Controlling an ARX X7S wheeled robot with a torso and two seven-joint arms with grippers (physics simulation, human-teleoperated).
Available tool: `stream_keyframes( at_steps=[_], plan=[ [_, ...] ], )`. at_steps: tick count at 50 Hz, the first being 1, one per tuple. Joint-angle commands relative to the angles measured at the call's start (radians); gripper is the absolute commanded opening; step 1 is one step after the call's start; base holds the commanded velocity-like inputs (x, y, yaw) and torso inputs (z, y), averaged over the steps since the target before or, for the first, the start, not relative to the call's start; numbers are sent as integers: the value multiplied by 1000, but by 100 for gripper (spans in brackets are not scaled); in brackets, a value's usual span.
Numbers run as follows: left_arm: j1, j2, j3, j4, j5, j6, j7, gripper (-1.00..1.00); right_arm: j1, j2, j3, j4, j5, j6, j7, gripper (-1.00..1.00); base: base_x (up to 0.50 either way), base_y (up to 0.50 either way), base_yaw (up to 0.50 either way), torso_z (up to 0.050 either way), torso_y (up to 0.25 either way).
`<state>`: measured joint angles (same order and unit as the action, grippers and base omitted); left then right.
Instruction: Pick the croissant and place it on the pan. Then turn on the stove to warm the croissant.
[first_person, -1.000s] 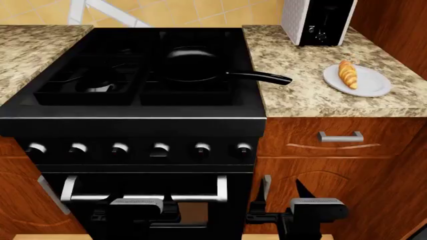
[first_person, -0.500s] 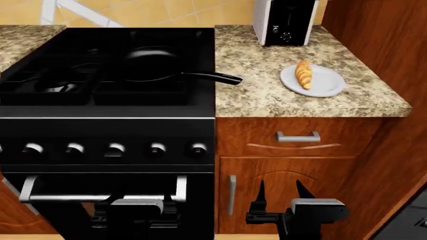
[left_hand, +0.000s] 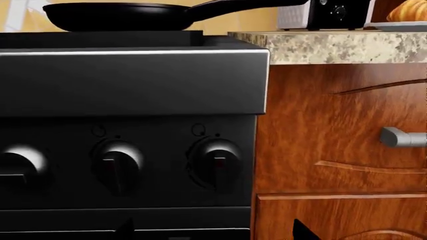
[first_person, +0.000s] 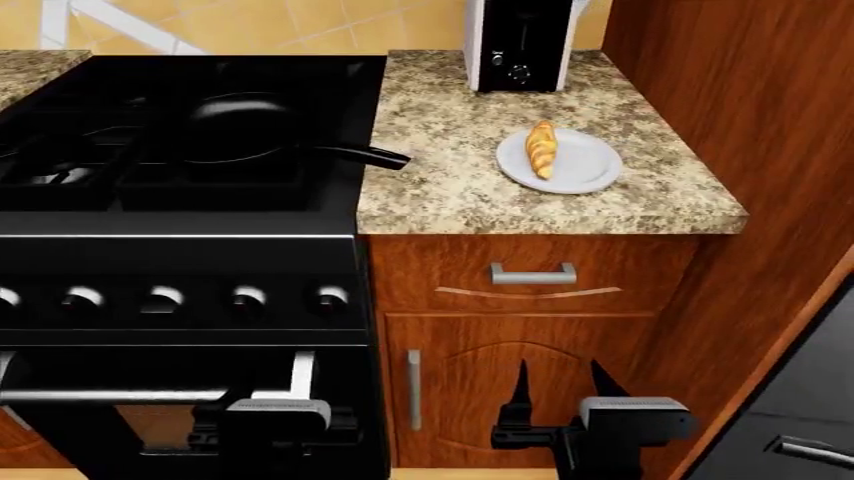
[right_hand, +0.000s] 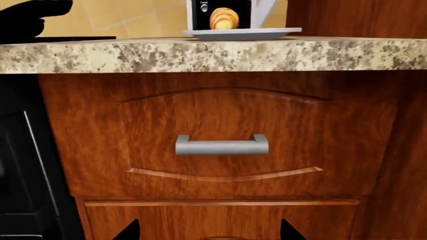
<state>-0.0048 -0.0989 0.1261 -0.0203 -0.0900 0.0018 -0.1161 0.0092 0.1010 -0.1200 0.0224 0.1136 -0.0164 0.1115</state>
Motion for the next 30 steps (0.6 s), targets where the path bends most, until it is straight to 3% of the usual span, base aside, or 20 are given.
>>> stream_keyframes(
  at_steps=[1, 15, 21, 25, 30],
  plan=[
    [0, -12, 16, 2, -11, 0, -10, 100, 3, 12, -17, 4, 12, -4, 8, 100, 0, 0, 0, 0, 0],
    [-4, -27, 39, -14, 1, 29, -24, 100, 7, 20, -30, 13, 26, -12, 20, 100, 0, 0, 0, 46, 0],
    [-10, -34, 40, 35, -17, -42, -31, 100, 0, 23, -30, -33, 20, 1, 48, 100, 0, 0, 0, 50, 0],
    [-11, -39, 33, 109, -52, -123, -33, 100, -2, 32, -32, -104, 12, 60, 73, 100, 0, 0, 0, 50, 0],
    [-41, -53, 30, 213, -50, -206, -58, 100, 7, 71, -40, -286, -26, 254, 114, 100, 0, 0, 0, 50, 1]
  ],
)
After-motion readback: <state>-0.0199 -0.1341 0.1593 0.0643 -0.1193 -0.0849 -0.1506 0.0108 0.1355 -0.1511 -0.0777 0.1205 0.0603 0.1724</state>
